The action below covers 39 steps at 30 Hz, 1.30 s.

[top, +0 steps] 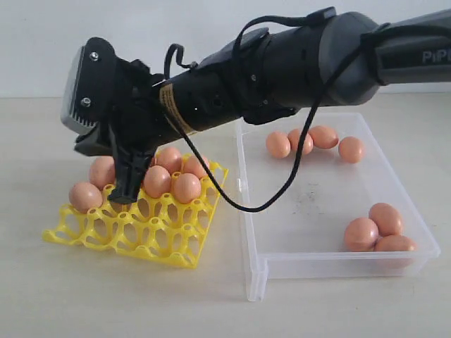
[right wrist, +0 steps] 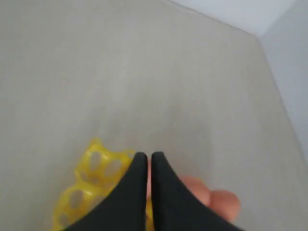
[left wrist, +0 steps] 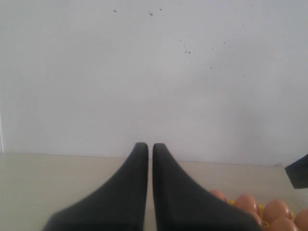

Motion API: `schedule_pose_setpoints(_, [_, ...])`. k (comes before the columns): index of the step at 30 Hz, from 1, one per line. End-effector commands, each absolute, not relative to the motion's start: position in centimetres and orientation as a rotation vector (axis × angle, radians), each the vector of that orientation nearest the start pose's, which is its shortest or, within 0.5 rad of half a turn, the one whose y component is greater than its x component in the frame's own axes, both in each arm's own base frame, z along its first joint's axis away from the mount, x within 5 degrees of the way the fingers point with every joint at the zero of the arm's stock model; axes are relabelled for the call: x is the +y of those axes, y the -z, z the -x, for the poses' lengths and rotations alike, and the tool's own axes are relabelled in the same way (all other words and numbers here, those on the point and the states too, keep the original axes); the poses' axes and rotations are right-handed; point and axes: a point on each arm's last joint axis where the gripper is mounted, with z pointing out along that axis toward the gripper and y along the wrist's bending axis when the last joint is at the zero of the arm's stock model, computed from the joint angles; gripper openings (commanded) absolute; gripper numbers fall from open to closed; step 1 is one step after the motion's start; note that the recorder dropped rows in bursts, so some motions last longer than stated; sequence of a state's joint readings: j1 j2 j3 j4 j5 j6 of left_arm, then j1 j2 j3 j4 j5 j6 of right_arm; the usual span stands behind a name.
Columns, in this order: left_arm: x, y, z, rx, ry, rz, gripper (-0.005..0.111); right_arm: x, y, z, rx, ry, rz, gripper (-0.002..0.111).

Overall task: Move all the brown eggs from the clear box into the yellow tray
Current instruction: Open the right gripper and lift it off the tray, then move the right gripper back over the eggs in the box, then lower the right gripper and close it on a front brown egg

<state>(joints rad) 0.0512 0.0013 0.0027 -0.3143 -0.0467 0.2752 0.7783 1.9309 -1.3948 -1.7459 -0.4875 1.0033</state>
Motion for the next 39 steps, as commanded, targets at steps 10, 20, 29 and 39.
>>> schedule_pose_setpoints(10, [0.4, -21.8, -5.5, 1.432, -0.018, 0.076, 0.004, 24.6, -22.6, -33.0, 1.476, 0.848, 1.431, 0.0])
schedule_pose_setpoints(20, [0.4, -21.8, -5.5, 1.432, -0.018, 0.076, 0.004, 15.5, -20.7, -35.8, 2.38, 0.413, 1.246, 0.0])
schedule_pose_setpoints(29, [0.4, -21.8, -5.5, 1.432, -0.018, 0.076, 0.004, 9.3, -20.8, -35.8, 3.026, -0.376, 0.751, 0.01])
schedule_pose_setpoints(39, [0.4, -21.8, -5.5, 1.432, -0.018, 0.076, 0.004, 10.2, -20.8, -35.3, 3.146, -0.413, 0.464, 0.047])
